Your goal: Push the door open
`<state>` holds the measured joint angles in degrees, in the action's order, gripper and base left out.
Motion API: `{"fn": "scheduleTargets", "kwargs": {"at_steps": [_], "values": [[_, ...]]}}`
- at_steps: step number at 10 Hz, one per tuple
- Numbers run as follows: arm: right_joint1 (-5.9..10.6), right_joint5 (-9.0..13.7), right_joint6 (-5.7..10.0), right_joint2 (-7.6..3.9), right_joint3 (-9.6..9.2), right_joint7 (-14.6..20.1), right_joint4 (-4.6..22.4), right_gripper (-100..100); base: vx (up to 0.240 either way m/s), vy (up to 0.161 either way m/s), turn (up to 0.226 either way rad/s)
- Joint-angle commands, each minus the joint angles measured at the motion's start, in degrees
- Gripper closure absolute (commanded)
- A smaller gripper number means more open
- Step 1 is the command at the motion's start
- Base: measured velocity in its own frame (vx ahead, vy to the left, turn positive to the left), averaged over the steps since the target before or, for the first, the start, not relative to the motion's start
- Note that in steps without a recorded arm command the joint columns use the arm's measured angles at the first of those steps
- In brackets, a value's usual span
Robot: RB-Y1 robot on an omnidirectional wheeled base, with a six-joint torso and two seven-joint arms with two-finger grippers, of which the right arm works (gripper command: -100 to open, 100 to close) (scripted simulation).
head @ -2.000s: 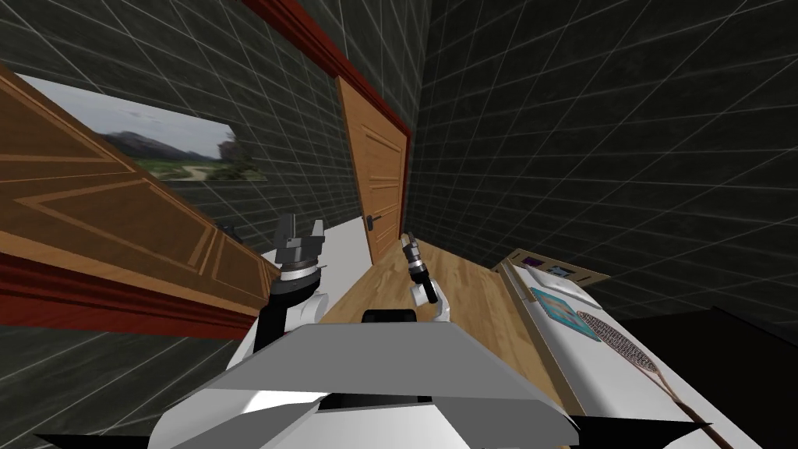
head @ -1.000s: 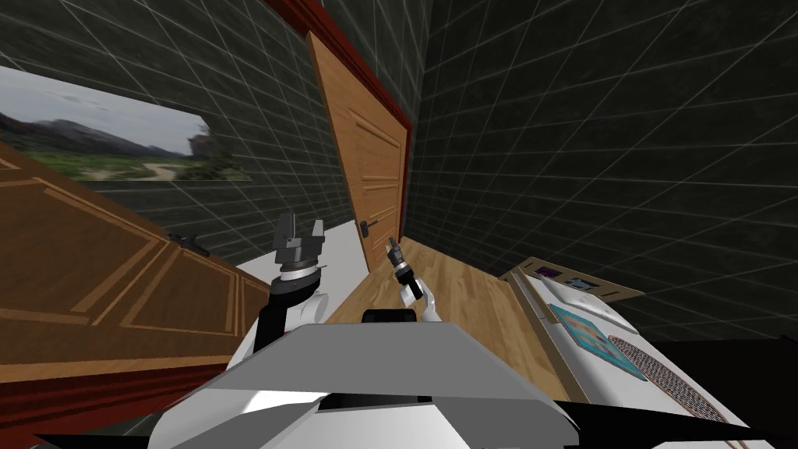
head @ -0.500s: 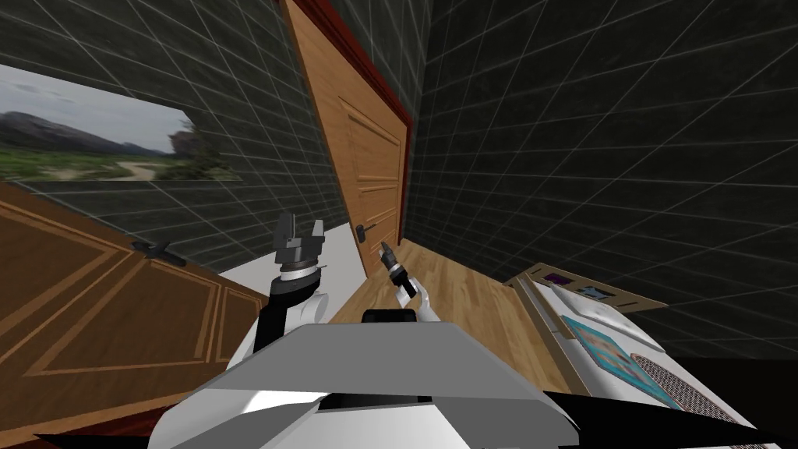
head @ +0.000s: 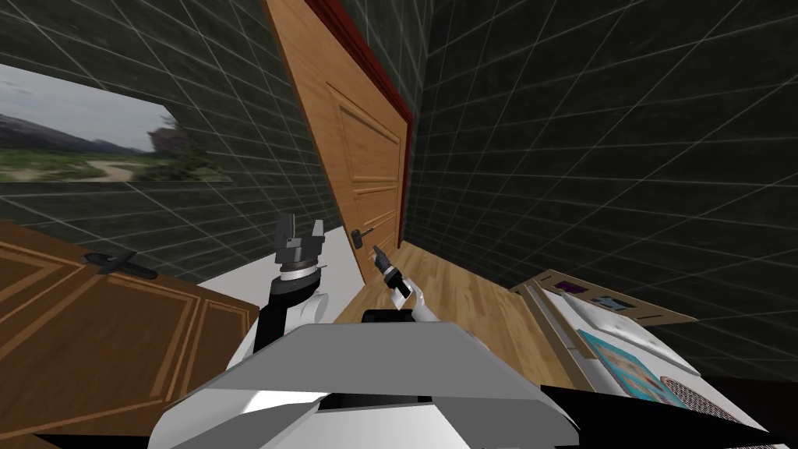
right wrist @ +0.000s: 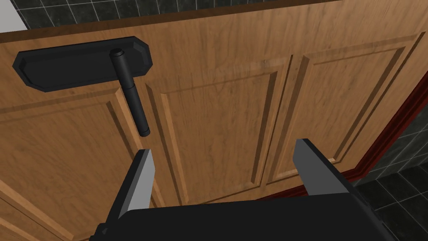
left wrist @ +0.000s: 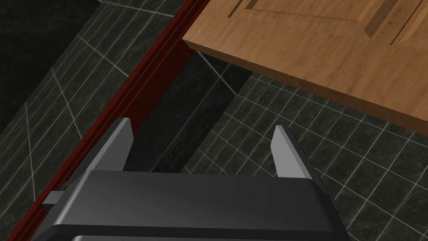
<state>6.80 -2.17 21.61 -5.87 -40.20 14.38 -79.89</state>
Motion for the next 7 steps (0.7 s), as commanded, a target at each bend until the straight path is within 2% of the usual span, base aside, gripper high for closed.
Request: {"fn": "scheduleTargets", "kwargs": {"at_steps": [1, 4, 7], "values": [[1.54, 0.2, 0.07, -0.03, -0.99, 0.6, 2.2, -100, 0.151, -0.014, 0.001], [4.12, 0.4, -0.28, 0.24, -3.89, 1.3, 6.1, -100, 0.158, -0.020, 0.000], [7.04, 0.6, -0.66, 0.65, -7.16, 2.1, 10.5, -100, 0.212, -0.033, 0.002]]}}
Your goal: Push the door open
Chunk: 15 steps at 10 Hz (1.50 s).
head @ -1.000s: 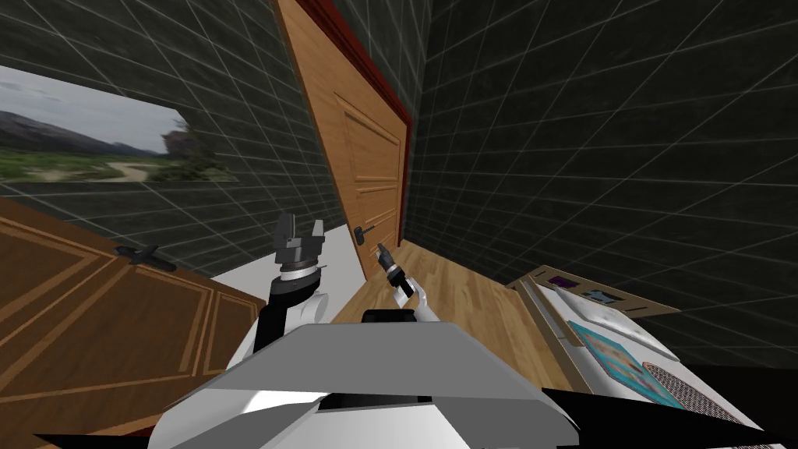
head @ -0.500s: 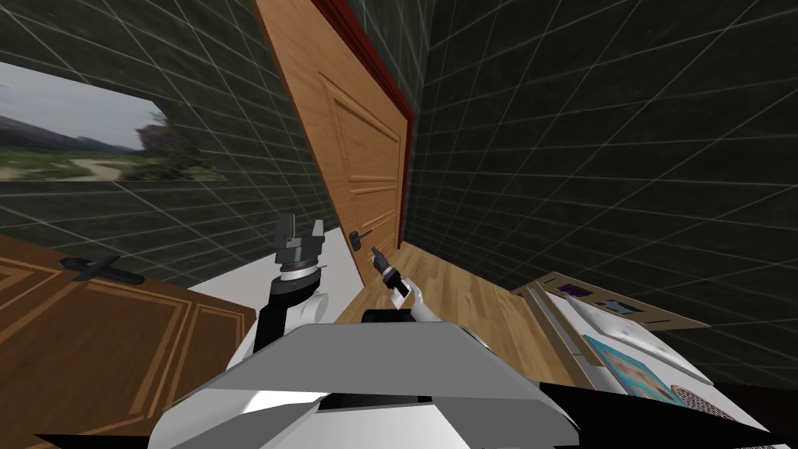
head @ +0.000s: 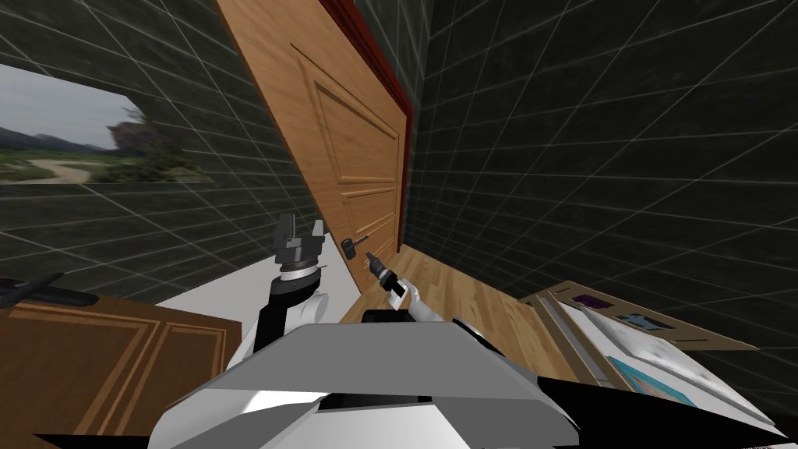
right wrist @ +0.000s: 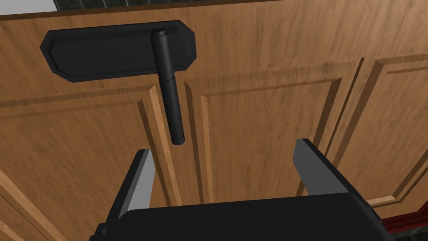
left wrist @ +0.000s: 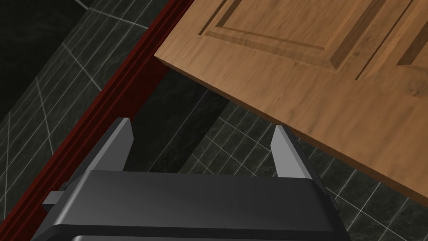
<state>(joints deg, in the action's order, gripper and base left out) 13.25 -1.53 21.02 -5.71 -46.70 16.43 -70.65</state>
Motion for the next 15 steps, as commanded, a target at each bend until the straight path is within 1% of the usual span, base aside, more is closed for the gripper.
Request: {"fn": "scheduleTargets", "kwargs": {"at_steps": [1, 4, 5, 6, 9, 12, 14, 15], "values": [[0.91, 0.0, -0.12, 0.54, -1.01, 0.1, 1.7, -100, 0.148, 0.007, -0.006], [3.68, 0.2, -0.49, 1.10, -4.12, 0.9, 5.9, -100, 0.184, -0.004, 0.001], [4.30, 0.2, -0.58, 1.26, -4.82, 1.0, 6.9, -100, 0.178, -0.023, -0.003], [3.97, 0.2, -0.51, 1.20, -4.31, 0.9, 6.3, -100, 0.071, -0.015, 0.004], [3.99, 0.2, -0.31, 1.37, -3.69, 0.6, 7.4, -100, 0.116, 0.139, 0.038], [3.90, 0.1, -0.06, 2.19, -2.95, 0.1, 8.5, -100, 0.131, 0.198, 0.044], [3.84, 0.1, 0.07, 2.95, -2.56, -0.1, 9.1, -100, 0.129, 0.137, 0.037], [3.84, 0.1, 0.02, 2.73, -2.69, 0.0, 8.9, -100, 0.050, 0.058, 0.001]]}}
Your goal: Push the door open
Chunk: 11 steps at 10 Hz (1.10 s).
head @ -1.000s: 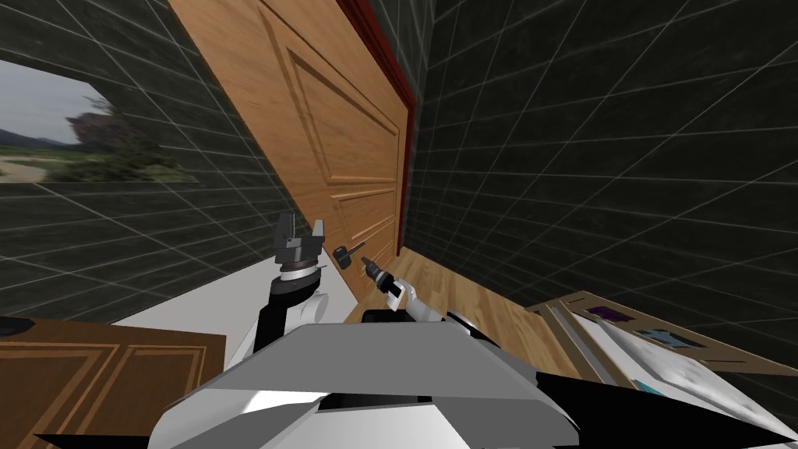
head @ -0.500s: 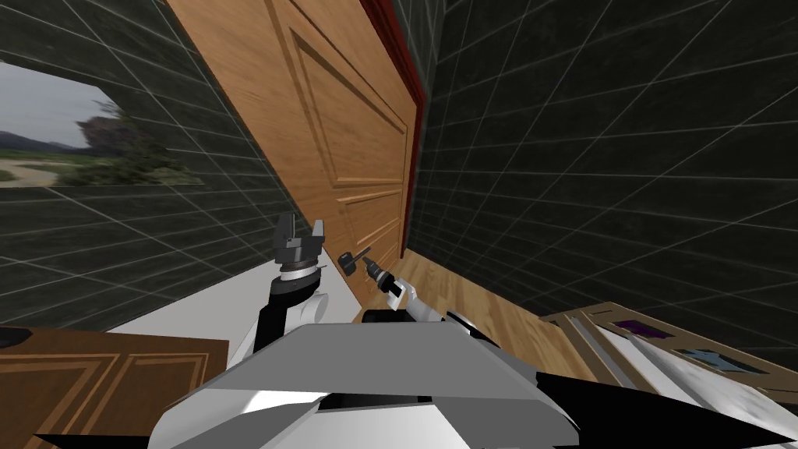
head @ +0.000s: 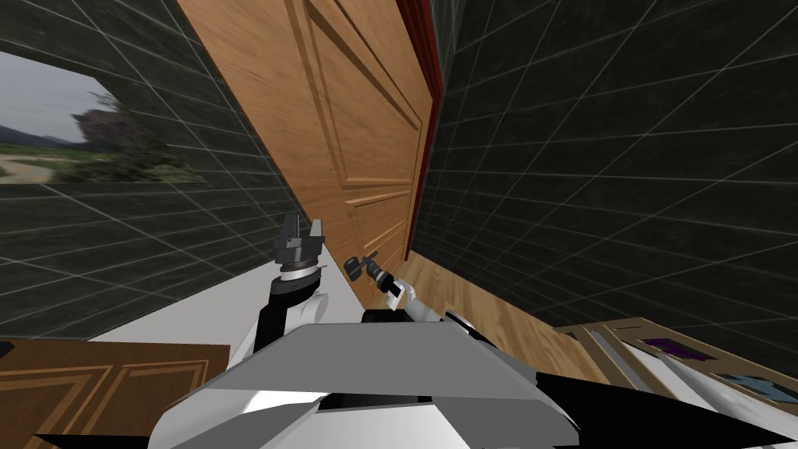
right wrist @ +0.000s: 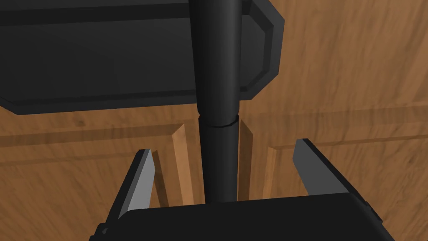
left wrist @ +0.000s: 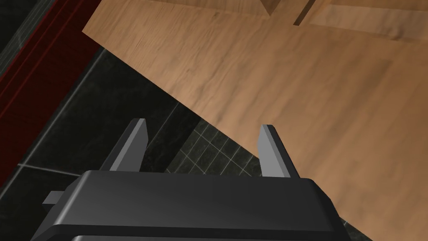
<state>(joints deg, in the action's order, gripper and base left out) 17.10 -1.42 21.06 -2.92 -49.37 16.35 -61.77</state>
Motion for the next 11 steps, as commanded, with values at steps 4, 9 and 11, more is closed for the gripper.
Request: {"fn": "scheduleTargets", "kwargs": {"at_steps": [4, 9, 11], "values": [[0.00, 0.0, -0.02, -0.05, -0.02, 0.0, 0.0, 100, -0.013, -0.016, 0.000], [0.07, 0.0, -0.51, -1.04, 0.01, 0.1, -0.5, -100, -0.076, -0.073, -0.030], [0.13, 0.0, -0.91, -1.04, 0.03, 0.2, -1.0, -100, -0.174, -0.131, -0.064]]}}
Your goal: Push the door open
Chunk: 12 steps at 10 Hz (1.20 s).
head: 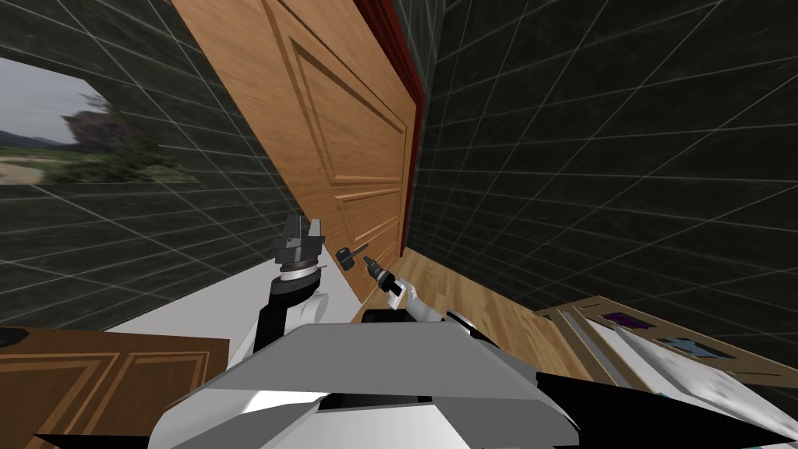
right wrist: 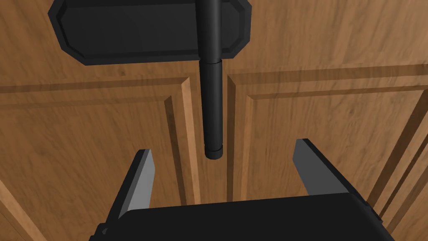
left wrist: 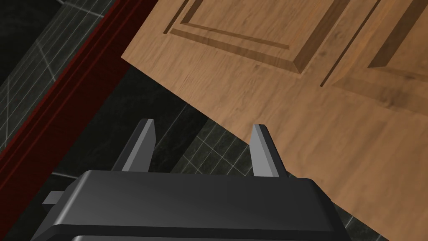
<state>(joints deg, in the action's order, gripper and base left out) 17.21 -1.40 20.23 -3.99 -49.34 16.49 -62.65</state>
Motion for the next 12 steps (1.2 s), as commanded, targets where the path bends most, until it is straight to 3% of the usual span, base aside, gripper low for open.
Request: {"fn": "scheduleTargets", "kwargs": {"at_steps": [1, 4, 8, 9, 10, 12], "values": [[0.00, 0.0, 0.00, 0.00, 0.00, 0.0, 0.0, -100, -0.077, -0.068, -0.004], [0.02, -0.1, 0.19, -0.11, 0.52, -0.3, 0.5, -100, 0.082, 0.099, 0.023], [0.11, -0.2, 0.60, 1.02, 1.45, -1.0, 1.5, -100, 0.136, 0.185, 0.031], [0.07, -0.2, 0.56, 0.83, 1.32, -0.9, 1.4, -100, 0.047, 0.088, -0.013], [0.07, -0.2, 0.56, 0.83, 1.32, -0.9, 1.4, 100, -0.007, -0.016, 0.004], [0.07, -0.2, 0.56, 0.83, 1.32, -0.9, 1.4, 100, -0.012, -0.029, 0.012]]}}
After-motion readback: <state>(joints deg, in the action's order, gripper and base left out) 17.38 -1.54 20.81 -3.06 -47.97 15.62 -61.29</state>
